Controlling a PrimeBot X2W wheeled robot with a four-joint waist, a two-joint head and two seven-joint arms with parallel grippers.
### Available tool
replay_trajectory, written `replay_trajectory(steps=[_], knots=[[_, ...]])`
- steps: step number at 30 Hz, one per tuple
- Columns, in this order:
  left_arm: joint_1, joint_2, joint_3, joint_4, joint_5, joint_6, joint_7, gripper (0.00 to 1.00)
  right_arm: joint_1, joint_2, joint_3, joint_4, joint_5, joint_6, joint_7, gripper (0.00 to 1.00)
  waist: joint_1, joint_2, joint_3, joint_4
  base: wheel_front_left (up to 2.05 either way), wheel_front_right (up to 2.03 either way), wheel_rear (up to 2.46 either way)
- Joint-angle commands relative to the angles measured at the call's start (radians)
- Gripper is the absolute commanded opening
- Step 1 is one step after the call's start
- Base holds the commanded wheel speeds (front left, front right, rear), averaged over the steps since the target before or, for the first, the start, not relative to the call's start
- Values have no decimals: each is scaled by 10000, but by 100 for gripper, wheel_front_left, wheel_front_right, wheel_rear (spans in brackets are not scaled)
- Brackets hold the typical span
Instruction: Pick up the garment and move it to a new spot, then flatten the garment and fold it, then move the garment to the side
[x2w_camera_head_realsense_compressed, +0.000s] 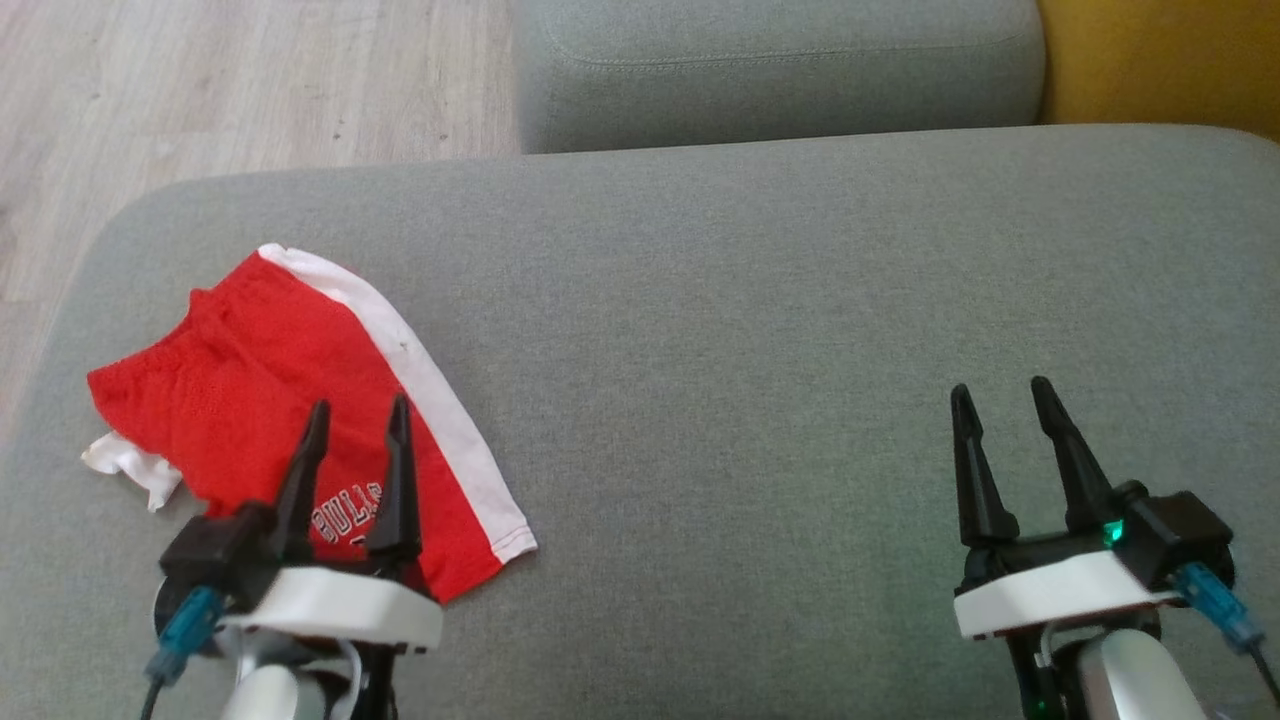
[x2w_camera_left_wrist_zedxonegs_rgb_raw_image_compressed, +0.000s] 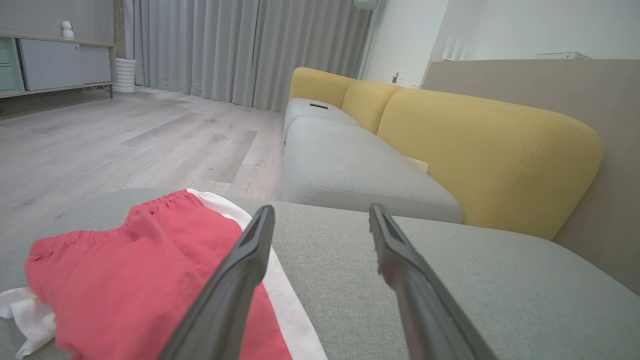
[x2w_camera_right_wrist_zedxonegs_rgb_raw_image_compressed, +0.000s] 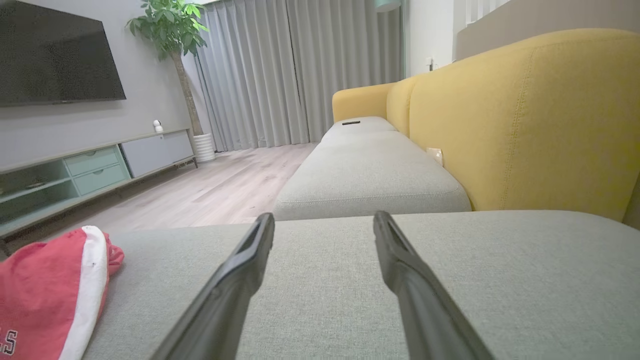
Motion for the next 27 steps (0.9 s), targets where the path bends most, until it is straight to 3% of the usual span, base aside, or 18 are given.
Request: replay_trajectory(steps=[1,9,27], knots=[[-138,-92,537,-367,283,-233,-170,100,-188,-81,285,-312,119,-9,-170,100,0,0,-12,5,0,0,0],[113,-434,1196,76,790,-1173,-433,100,-80,-86,586,95,1081,-9,-436,100,0,0,-57,-32,0,0,0],[52,-445,1006,742,124,-1246,-496,100,-147,-87,724,600,1460,-9,-500,100,0,0,-77,-96,0,0,0]])
